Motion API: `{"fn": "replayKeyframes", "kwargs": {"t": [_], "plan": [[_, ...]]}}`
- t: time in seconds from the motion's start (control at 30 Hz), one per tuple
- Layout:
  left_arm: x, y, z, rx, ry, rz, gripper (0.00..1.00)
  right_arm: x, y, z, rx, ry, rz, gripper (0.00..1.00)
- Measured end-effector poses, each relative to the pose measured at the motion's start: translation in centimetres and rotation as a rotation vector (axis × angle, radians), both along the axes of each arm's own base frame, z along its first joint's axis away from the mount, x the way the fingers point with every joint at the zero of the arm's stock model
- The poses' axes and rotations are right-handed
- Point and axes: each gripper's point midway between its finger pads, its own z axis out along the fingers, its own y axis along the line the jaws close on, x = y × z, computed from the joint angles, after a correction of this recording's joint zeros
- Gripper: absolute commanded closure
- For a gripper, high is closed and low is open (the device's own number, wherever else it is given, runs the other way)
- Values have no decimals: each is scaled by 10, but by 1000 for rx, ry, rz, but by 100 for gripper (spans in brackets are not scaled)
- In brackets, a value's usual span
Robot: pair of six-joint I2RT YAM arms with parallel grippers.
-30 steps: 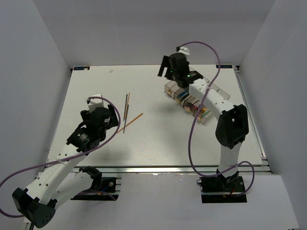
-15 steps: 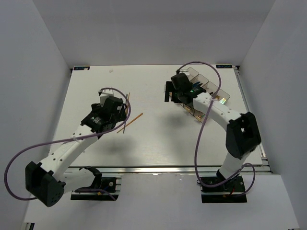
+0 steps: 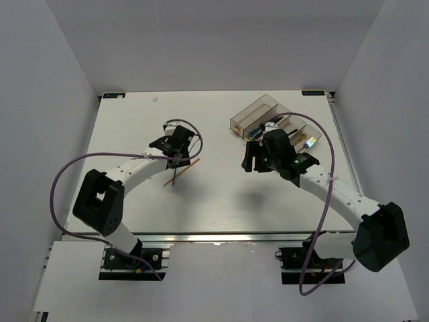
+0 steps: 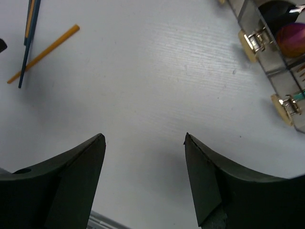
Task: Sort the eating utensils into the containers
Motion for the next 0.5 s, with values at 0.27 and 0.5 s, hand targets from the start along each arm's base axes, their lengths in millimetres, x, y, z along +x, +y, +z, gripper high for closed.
{"fn": "replayKeyframes", "kwargs": {"t": [0.27,0.5], "plan": [[0,21,-34,-18,73,33,42,-23,7,-14,44,48,91,30],[5,16,-54,-37,103,16,52,-25,16,-11,82,41,136,32]]}}
